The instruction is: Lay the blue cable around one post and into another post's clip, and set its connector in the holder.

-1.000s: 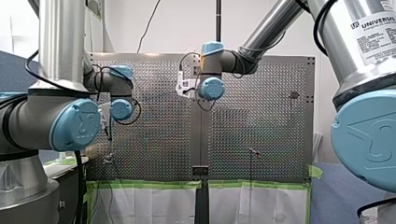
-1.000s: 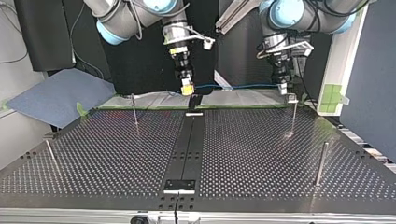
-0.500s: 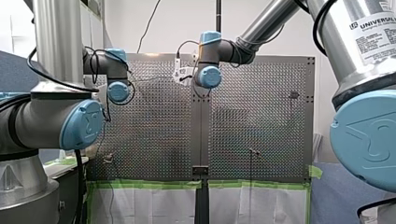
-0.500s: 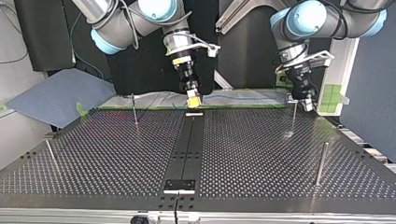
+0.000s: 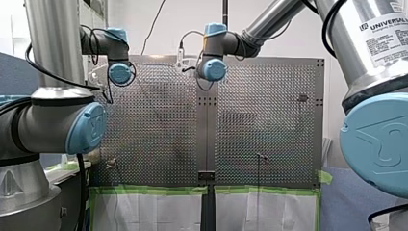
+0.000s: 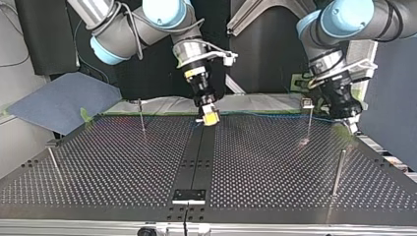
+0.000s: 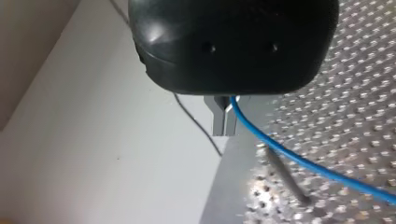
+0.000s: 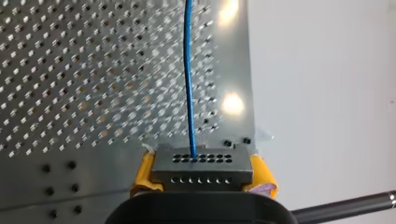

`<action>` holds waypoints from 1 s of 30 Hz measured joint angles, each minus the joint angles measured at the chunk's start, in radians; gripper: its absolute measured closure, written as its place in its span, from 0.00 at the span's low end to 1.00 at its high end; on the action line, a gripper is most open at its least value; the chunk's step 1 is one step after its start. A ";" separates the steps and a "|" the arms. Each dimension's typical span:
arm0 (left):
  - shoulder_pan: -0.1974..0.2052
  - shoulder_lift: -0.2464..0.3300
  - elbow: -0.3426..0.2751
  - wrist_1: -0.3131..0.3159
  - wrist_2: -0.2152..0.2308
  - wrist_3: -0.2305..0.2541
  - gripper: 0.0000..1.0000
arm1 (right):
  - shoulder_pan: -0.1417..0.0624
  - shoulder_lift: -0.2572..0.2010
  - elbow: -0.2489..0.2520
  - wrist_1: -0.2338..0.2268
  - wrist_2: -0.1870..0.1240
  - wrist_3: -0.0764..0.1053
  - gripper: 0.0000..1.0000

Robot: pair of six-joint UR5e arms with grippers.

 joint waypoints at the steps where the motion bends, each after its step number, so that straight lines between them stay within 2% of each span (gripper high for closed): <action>1: 0.004 0.002 0.011 -0.010 0.001 -0.003 1.00 | 0.000 0.000 -0.004 0.000 -0.005 0.000 1.00; 8: 0.029 -0.013 0.072 -0.071 0.029 -0.012 1.00 | 0.002 0.007 -0.034 0.002 -0.029 0.005 1.00; 12: 0.041 -0.039 0.103 -0.102 0.041 -0.020 1.00 | 0.004 0.027 -0.064 0.017 -0.034 0.006 1.00; 19: 0.070 -0.047 0.160 -0.158 0.066 -0.059 1.00 | 0.005 0.053 -0.122 0.038 -0.044 0.008 1.00; 26: 0.093 -0.050 0.220 -0.174 0.083 -0.080 1.00 | 0.005 0.063 -0.147 0.044 -0.050 0.009 1.00; 30: 0.111 -0.073 0.255 -0.175 0.108 -0.091 1.00 | 0.006 0.066 -0.167 0.049 -0.056 0.009 1.00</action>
